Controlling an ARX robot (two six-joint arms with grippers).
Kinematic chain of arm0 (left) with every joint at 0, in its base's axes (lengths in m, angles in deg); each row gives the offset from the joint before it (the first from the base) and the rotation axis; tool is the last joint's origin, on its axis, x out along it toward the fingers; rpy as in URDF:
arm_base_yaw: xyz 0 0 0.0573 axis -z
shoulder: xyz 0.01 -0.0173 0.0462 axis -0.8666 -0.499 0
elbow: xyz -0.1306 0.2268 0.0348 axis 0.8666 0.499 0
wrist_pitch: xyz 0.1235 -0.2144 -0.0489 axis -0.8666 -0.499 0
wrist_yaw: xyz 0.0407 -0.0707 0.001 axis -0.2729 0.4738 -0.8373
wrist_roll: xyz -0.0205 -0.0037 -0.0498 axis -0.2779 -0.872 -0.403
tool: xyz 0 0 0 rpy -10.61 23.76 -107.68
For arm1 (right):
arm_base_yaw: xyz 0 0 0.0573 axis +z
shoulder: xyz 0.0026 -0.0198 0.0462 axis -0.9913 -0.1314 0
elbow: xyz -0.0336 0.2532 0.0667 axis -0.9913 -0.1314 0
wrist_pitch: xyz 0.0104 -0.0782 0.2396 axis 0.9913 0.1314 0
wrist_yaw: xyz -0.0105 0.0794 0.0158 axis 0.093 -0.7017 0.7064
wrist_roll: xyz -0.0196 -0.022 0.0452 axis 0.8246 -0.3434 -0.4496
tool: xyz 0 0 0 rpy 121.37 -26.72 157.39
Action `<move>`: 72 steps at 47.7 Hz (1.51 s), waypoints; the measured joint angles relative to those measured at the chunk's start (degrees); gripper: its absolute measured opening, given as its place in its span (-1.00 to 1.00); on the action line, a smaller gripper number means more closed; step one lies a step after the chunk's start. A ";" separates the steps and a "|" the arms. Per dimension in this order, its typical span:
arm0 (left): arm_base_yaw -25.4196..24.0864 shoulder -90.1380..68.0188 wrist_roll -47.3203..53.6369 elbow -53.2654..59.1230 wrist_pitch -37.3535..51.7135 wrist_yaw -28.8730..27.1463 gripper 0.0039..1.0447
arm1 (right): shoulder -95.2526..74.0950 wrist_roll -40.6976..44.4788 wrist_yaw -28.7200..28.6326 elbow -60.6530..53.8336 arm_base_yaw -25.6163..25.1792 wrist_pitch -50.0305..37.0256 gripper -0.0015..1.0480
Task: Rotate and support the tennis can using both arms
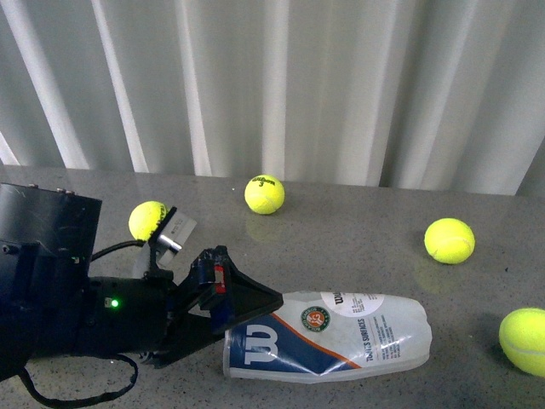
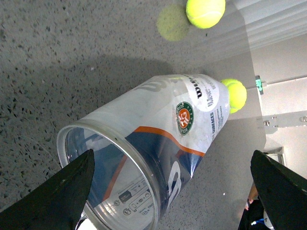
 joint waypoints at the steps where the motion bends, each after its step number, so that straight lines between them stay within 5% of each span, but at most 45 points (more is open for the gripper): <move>1: 0.20 -0.42 -0.57 0.00 0.81 0.04 0.88 | 0.00 0.00 0.00 0.00 0.00 0.00 0.87; 4: 0.92 -1.68 -2.64 -0.20 2.89 0.07 0.75 | 0.00 0.00 0.00 0.00 0.00 0.00 0.87; 13: 2.58 -5.22 -10.32 -1.29 8.68 -1.22 -0.05 | 0.00 0.02 0.00 0.00 0.00 0.00 0.87; 28: 0.33 -3.26 -14.27 -1.84 6.51 0.09 -0.93 | 0.00 0.02 0.00 0.00 0.00 0.00 0.87; 42: -1.66 4.96 -11.61 -0.26 -2.32 1.01 -0.94 | 0.00 0.00 0.00 0.00 0.00 0.00 0.87; 53: -1.20 24.50 10.21 -4.66 -32.57 -1.07 -0.94 | 0.00 0.00 -0.02 0.00 0.00 0.00 0.87; 61: 2.56 34.64 32.46 -16.35 -54.84 -7.45 -0.94 | 0.00 0.02 0.00 0.00 0.00 0.00 0.87; 72: 10.05 34.10 61.88 -27.15 -76.00 -25.97 -0.94 | 0.00 0.02 -0.02 0.00 0.00 0.00 0.87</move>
